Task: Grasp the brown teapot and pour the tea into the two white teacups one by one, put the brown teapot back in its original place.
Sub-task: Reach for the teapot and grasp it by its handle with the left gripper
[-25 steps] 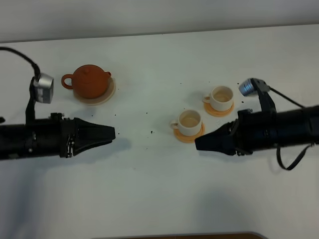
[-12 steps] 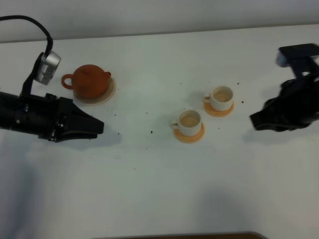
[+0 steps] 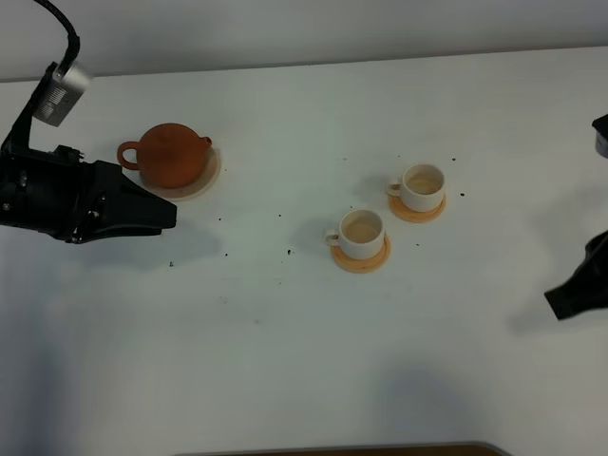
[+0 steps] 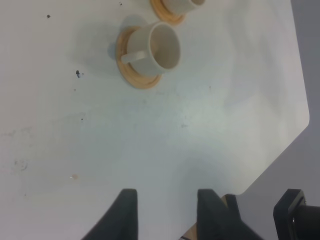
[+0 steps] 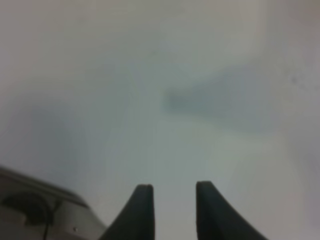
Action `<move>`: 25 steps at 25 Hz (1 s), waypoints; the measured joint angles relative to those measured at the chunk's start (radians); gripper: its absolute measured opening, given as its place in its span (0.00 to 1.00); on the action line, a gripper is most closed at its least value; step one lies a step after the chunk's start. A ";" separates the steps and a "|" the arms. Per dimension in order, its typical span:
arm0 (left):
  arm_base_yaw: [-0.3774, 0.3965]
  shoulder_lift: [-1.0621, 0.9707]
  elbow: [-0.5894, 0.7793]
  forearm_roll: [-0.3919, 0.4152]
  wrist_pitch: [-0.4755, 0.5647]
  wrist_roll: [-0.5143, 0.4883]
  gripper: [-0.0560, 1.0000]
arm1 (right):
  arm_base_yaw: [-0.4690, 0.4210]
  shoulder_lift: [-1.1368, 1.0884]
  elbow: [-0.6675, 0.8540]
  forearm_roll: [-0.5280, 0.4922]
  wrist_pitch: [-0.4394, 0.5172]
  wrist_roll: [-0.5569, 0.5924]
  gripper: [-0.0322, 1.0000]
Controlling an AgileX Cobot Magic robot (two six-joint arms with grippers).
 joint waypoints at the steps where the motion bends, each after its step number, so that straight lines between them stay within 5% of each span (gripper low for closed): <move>1: 0.000 -0.001 0.000 0.000 0.002 0.000 0.36 | 0.030 -0.023 0.000 -0.003 0.015 0.000 0.26; 9: 0.000 -0.001 0.000 0.004 0.005 -0.002 0.36 | 0.210 -0.241 0.060 -0.006 0.095 0.037 0.26; 25: 0.000 -0.001 0.000 0.056 -0.134 -0.048 0.36 | 0.227 -0.715 0.351 -0.011 0.047 0.003 0.26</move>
